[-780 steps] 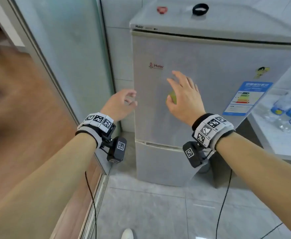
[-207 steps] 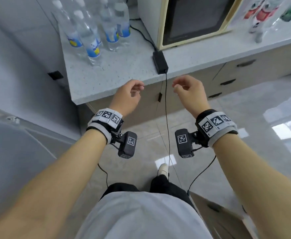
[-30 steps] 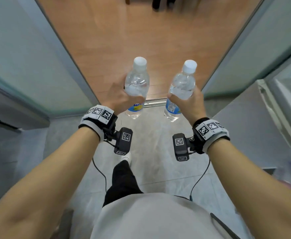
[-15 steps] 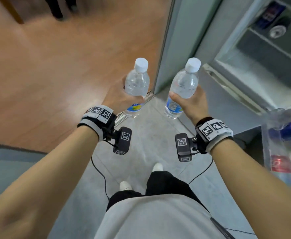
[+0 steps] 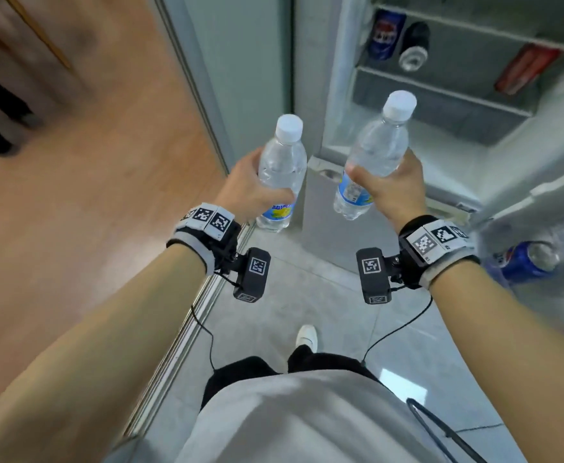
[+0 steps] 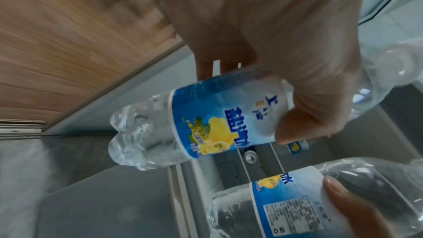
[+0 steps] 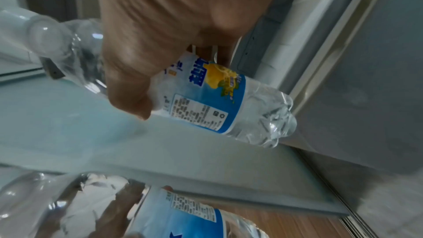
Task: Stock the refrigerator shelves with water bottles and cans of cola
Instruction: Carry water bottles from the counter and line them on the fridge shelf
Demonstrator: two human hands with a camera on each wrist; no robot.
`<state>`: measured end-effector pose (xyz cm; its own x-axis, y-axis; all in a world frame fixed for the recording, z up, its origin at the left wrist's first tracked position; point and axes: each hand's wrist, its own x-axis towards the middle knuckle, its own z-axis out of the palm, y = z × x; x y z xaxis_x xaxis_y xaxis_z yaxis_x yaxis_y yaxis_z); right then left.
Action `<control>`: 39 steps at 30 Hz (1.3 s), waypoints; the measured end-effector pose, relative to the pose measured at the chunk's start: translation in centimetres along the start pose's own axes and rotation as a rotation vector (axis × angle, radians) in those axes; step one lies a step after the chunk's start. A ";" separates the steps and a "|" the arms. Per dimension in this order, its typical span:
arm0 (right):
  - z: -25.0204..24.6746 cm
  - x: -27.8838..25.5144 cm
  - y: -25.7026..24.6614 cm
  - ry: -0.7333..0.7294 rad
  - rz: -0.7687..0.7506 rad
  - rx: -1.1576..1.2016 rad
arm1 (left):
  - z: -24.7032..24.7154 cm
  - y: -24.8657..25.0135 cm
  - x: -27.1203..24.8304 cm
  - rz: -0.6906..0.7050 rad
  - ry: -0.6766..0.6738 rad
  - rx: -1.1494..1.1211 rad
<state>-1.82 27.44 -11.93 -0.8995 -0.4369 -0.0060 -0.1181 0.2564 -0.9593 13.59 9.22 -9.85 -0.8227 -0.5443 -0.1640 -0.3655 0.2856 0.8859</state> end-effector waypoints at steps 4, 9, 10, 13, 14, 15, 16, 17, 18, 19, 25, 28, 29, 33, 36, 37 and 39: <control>-2.1 5.2 -0.7 0.108 0.014 0.029 | 1.7 3.2 6.8 0.073 -0.079 0.055; -4.6 9.9 -1.4 0.254 0.013 0.055 | 4.0 7.7 13.7 0.202 -0.230 0.106; -5.0 10.7 -1.5 0.284 0.021 0.046 | 4.5 8.4 14.9 0.227 -0.248 0.096; -6.1 13.0 -1.7 0.366 0.038 -0.013 | 6.0 9.6 18.2 0.259 -0.295 0.084; -6.4 13.7 -1.8 0.388 0.041 -0.025 | 6.4 9.8 19.3 0.262 -0.307 0.078; -6.8 14.4 -2.0 0.411 0.041 -0.037 | 6.7 10.1 20.4 0.267 -0.327 0.072; -7.1 15.1 -2.3 0.431 0.043 -0.043 | 6.9 10.5 21.4 0.276 -0.356 0.058; -7.4 15.6 -2.7 0.448 0.044 -0.038 | 7.0 10.9 22.3 0.281 -0.389 0.043; -7.6 16.2 -3.1 0.467 0.043 -0.026 | 7.2 11.2 23.3 0.294 -0.421 0.031; -7.8 16.8 -3.5 0.484 0.038 -0.017 | 7.2 11.5 24.2 0.308 -0.440 0.024; -8.5 20.1 -5.4 0.623 0.045 -0.106 | 7.8 13.3 27.5 0.365 -0.509 -0.033; -9.1 21.4 -6.0 0.639 0.075 -0.171 | 8.5 14.4 28.5 0.372 -0.479 -0.054; -9.4 21.8 -6.2 0.645 0.080 -0.184 | 8.7 14.8 28.7 0.373 -0.470 -0.055; -10.4 22.9 -6.9 0.672 0.059 -0.234 | 9.5 15.8 29.5 0.371 -0.446 -0.028; -11.0 23.8 -7.7 0.653 0.083 -0.290 | 9.8 16.3 30.0 0.371 -0.450 -0.001; -11.3 24.2 -8.0 0.662 0.090 -0.301 | 9.9 16.4 30.0 0.372 -0.452 0.005; -11.8 25.2 -8.5 0.697 0.092 -0.324 | 10.1 16.8 29.9 0.373 -0.444 0.016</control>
<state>-28.46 24.43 -0.62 -0.9560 0.2140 0.2005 -0.0511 0.5516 -0.8325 -21.55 5.73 -4.24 -0.9997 -0.0224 -0.0115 -0.0197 0.4083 0.9126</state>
